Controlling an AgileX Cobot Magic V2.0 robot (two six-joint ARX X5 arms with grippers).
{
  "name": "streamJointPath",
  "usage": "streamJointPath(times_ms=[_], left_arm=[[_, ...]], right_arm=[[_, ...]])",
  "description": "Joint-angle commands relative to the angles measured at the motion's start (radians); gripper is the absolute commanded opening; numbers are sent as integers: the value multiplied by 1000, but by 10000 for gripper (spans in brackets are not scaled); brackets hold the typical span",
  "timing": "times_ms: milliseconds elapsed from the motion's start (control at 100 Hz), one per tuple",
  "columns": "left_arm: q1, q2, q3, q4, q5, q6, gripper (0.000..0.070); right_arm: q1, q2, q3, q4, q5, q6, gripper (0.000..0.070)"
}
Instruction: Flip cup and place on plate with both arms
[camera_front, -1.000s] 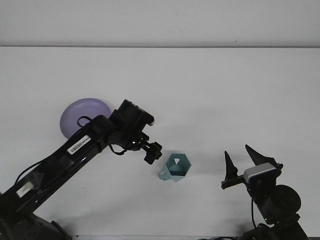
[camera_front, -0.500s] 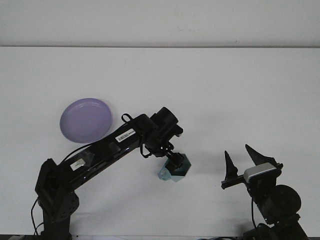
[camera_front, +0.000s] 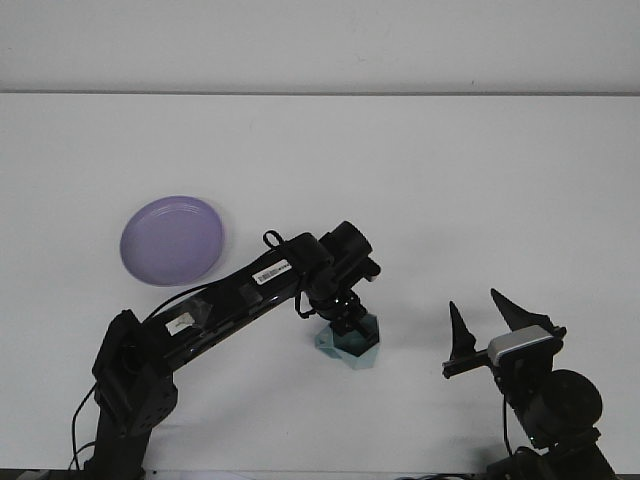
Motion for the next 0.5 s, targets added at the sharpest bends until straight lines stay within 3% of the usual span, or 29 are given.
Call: streamJointPath(times_ms=[0,130,490], left_arm=[[-11,17,41,-11,-3,16,12],[-3,17,100,-43,-45,24,12],[90,17,291,-208,-51,61,12]], right_arm=[[4,0,2,15,0,12,460],[4,0,2,15,-1,12,460],[4,0,2,15,-1,12,460]])
